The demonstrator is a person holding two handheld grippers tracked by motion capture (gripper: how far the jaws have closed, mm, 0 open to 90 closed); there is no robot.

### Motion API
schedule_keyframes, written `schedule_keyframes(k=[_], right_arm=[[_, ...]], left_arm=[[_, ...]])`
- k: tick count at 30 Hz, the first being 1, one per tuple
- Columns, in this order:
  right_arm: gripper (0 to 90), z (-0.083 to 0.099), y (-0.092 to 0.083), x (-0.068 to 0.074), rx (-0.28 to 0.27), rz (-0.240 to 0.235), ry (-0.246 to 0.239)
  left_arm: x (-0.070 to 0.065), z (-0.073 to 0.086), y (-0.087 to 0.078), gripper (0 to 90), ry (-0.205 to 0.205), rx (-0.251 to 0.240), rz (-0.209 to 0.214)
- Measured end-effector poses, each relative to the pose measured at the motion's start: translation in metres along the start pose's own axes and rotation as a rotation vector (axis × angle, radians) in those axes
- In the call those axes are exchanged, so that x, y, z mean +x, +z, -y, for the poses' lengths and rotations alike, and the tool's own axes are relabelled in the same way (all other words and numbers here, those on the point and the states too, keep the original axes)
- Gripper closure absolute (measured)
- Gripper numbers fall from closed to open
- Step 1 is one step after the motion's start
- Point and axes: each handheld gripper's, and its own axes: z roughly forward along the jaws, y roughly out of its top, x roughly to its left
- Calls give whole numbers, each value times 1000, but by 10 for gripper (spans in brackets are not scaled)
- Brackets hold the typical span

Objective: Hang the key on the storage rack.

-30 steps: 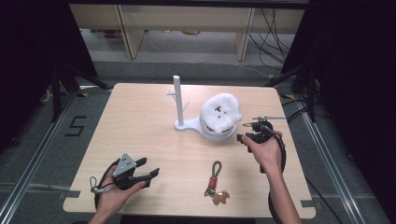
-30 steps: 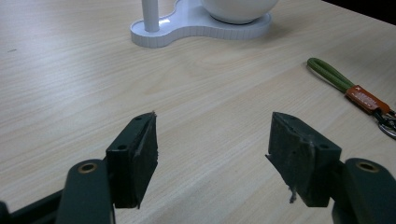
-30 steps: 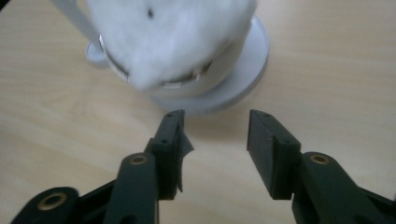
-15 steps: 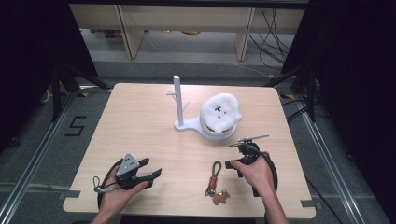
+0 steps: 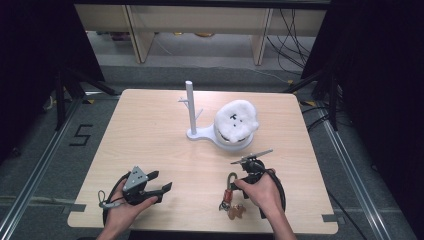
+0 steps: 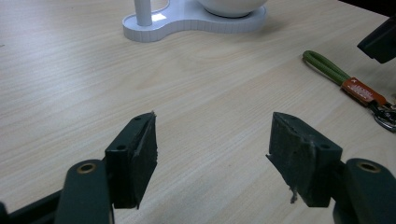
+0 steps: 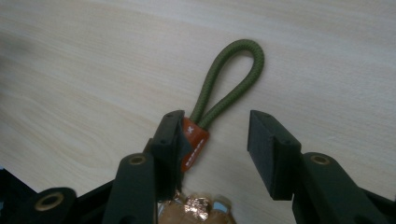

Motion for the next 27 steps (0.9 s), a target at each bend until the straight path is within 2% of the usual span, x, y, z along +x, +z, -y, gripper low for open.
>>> schedule_keyframes(k=[5, 6, 7, 8, 9, 10, 12, 13, 17, 19, 20, 26, 27], right_arm=[[556, -3, 4, 6, 32, 4, 2], [551, -4, 5, 9, 41, 6, 8], [547, -4, 5, 13, 58, 1, 43], [547, -4, 5, 13, 58, 1, 43], [543, -5, 8, 11, 47, 0, 3], [540, -5, 9, 13, 65, -2, -1], [540, -5, 11, 13, 63, -6, -7], [540, -5, 12, 13, 63, -14, -33], [538, -3, 15, 16, 87, -3, -36], [536, -2, 16, 19, 88, 7, -21], [533, -2, 17, 18, 111, 21, -26], [538, -2, 20, 20, 103, 24, -15], [538, -3, 21, 22, 116, 34, -14]], left_arm=[[0, 1, 0, 320, -3, 4, -4], [0, 1, 1, 320, -7, -2, 6], [0, 1, 1, 320, -7, -2, 6], [0, 2, 1, 320, -5, 0, 6], [0, 2, 1, 320, -5, 5, 0], [0, 2, 1, 320, -5, -9, 8], [0, 2, 1, 320, -2, -9, 12], [0, 2, 1, 320, -1, -8, 13], [0, 1, 0, 320, 3, -3, 1], [0, 1, 0, 320, 1, -3, -1], [-1, 2, 0, 323, 0, -16, -2], [-2, 1, 0, 323, 1, -22, 10], [-2, 1, 0, 322, 1, -22, 9]])
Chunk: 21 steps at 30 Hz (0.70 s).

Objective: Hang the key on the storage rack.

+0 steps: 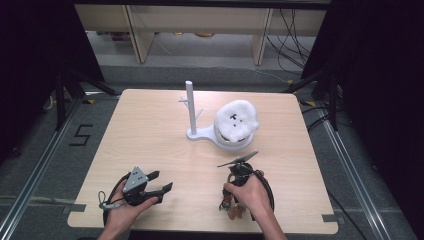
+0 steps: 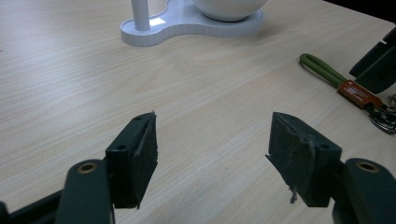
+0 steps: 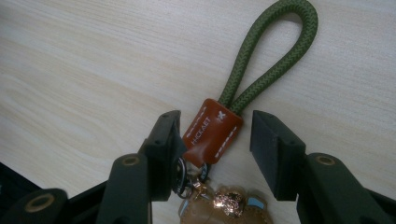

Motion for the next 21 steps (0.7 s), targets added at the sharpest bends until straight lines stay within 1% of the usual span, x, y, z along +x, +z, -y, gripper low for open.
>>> schedule_keyframes(k=[1, 3, 5, 7, 8, 10, 11, 12, 13, 14, 15, 16, 17, 20, 21], right_arm=[[538, 0, 0, 0, 0, 0, 0], [531, 0, 2, 3, 9, 21, 2], [530, 0, 3, 3, 11, 14, -1], [531, -1, 6, 5, 27, 32, 9], [531, -1, 7, 4, 24, 39, -7], [530, -1, 7, 6, 27, 34, -1], [530, -1, 7, 7, 28, 46, 7], [524, -2, 8, 9, 41, 45, -1], [524, -2, 8, 9, 41, 45, -1], [528, -1, 11, 9, 31, 57, -16], [532, -2, 11, 10, 47, 68, -11], [532, -2, 11, 10, 47, 68, -11], [548, -2, 11, 9, 43, 64, -24], [562, -1, 11, 9, 47, 74, -32], [581, -1, 10, 8, 55, 76, -47]], left_arm=[[0, 0, 0, 322, 2, 6, -6], [0, 1, 0, 323, -2, 5, -6], [0, 1, 0, 323, 0, 4, -6], [0, 0, 0, 324, 2, -3, -2], [0, 0, 0, 324, 2, -3, -2], [0, 0, 0, 324, 0, -7, -3], [0, 1, 0, 324, -2, -6, 1], [0, 1, -1, 324, 0, 4, -6], [0, 1, -1, 324, 0, 4, -6], [0, 1, 0, 324, 0, 2, -4], [0, 1, 0, 324, 0, 2, -3], [0, 1, 0, 324, 0, 2, -3], [0, 1, 0, 324, -2, -2, 6], [-1, 1, -1, 323, -2, -2, 5], [0, 1, -1, 324, -2, -1, 6]])
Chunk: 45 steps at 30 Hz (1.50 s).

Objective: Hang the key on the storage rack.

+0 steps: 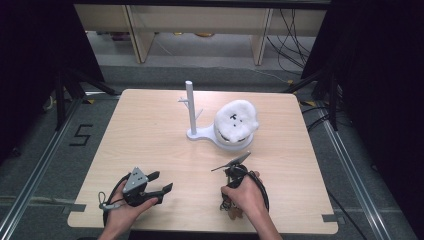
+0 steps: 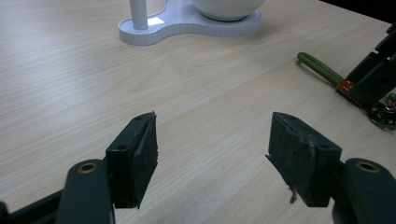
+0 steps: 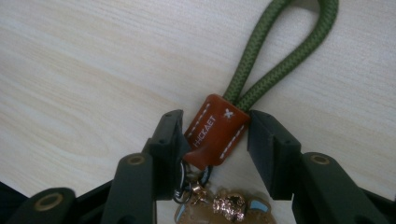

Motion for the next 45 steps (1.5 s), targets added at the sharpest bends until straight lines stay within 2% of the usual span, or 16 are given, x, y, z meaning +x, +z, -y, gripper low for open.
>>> schedule_keyframes(k=[8, 10, 15, 21, 22, 23, 25, 28, 30, 31, 32, 38, 39, 41, 42, 45], right_arm=[[690, -1, -1, -1, 32, -19, -58], [688, -1, 0, 1, 52, -17, -36], [688, -1, 1, 2, 38, 0, -50], [737, -5, 0, -4, 70, -58, -71], [751, -5, 2, -11, 49, -109, -102], [755, -3, 2, -11, 40, -109, -75], [758, -3, 1, -13, 47, -121, -70], [768, -1, 1, -14, 25, -144, -86], [785, 1, 1, -17, -32, -148, -153], [788, 1, -1, -15, -12, -131, -115], [791, 1, -3, -16, -9, -143, -129], [795, 7, -11, -16, -87, -147, -147], [795, 8, -14, -16, -126, -158, -140], [795, 10, -19, -17, -202, -181, -181], [796, 12, -20, -16, -205, -177, -154], [796, 13, -22, -15, -238, -184, -148]], left_arm=[[-1, 1, 0, 324, -4, 11, -1], [-1, 1, 0, 324, -5, 2, 6], [-1, 1, 0, 324, -3, 4, 6], [-2, 1, 0, 330, -2, 4, 2], [-3, 0, 0, 334, -9, -8, 5], [-3, 0, 0, 335, -9, -8, 5], [-2, -1, 0, 337, -15, -15, 4], [-2, 0, 0, 341, -20, -18, 8], [-3, 0, 0, 343, -20, -15, 8], [-3, 0, 0, 343, -20, -15, 8], [-3, 0, 0, 345, -22, -16, 8], [-2, -1, -1, 356, -34, -56, 15], [-2, -1, -1, 356, -40, -64, 14], [-1, -4, -3, 359, -64, -90, 19], [-1, -4, -3, 359, -64, -90, 19], [1, -6, -5, 363, -77, -110, 19]])
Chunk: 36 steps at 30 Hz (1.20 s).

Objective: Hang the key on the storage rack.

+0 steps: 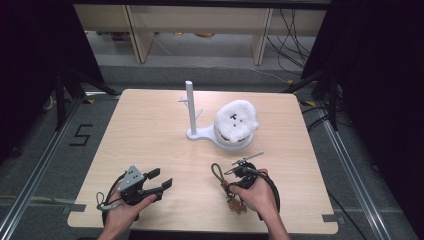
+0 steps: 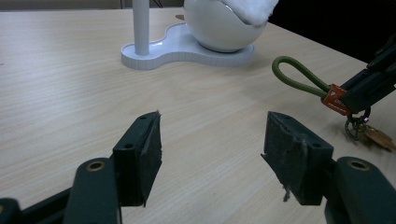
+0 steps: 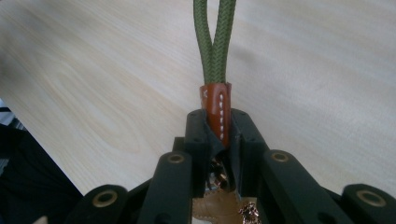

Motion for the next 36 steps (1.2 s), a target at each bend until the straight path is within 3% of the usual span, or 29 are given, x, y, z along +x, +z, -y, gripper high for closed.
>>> schedule_keyframes(k=[1, 2, 4, 5, 6, 7, 8, 9, 11, 12, 13, 16, 18, 19, 21, 22, 24, 25, 27, 29, 31, 33, 34, 36], right_arm=[[795, 1, -3, -2, -61, -5, -41], [796, 1, -4, -3, -90, -13, -60], [795, 1, -6, -3, -122, -29, -63], [795, 2, -8, -3, -190, -49, -64], [795, 2, -8, -3, -190, -49, -64], [795, 2, -7, -3, -229, -54, -74], [795, 3, -9, -1, -237, -63, -50], [794, 3, -9, -4, -294, -61, -95], [794, 4, -9, -3, -313, -61, -89], [794, 4, -8, -3, -354, -58, -102], [794, 5, -8, -3, -364, -41, -111], [793, 8, -3, -3, -422, -71, -105], [792, 9, -3, -1, -412, -78, -76], [792, 9, -1, -4, -448, -83, -88], [792, 9, -1, -5, -460, -84, -96], [792, 8, -2, -7, -474, -67, -131], [793, 8, -4, -7, -518, -67, -147], [794, 7, -7, -6, -556, -76, -150], [794, 7, -8, -4, -576, -72, -150], [795, 7, -9, -1, -625, -65, -167], [795, 7, -9, 0, -629, -82, -147], [795, 5, -9, -1, -660, -93, -182], [795, 4, -9, 0, -686, -98, -188], [795, 4, -9, 0, -689, -101, -186]], left_arm=[[0, -2, -2, 370, 4, 4, -7], [0, -2, -2, 379, 3, -2, 2], [-1, -2, -2, 396, 0, -6, 7], [-1, -4, -1, 406, 5, -13, 18], [-1, -4, -1, 412, 5, -13, 18], [-2, -6, -1, 412, 6, -13, 23], [-2, -7, -1, 420, 7, -15, 29], [-2, -9, 0, 434, 8, -25, 43], [-4, -12, 0, 442, 12, -31, 58], [-4, -14, 1, 448, 15, -29, 62], [-5, -16, 0, 455, 28, -12, 46], [-4, -23, 1, 469, 44, -10, 49], [-4, -28, 1, 479, 56, -16, 51], [-4, -33, -1, 485, 68, -10, 46], [-3, -37, -1, 487, 77, -3, 52], [-2, -40, -1, 492, 79, -3, 52], [0, -45, -2, 503, 74, -12, 50], [2, -50, -1, 510, 54, -33, 70], [1, -52, -1, 511, 48, -25, 68], [-2, -57, 4, 512, 55, -23, 96], [-5, -59, 6, 514, 58, -22, 104], [-7, -62, 8, 523, 61, -30, 121], [-9, -66, 11, 526, 53, -34, 141], [-10, -67, 13, 529, 45, -44, 159]])
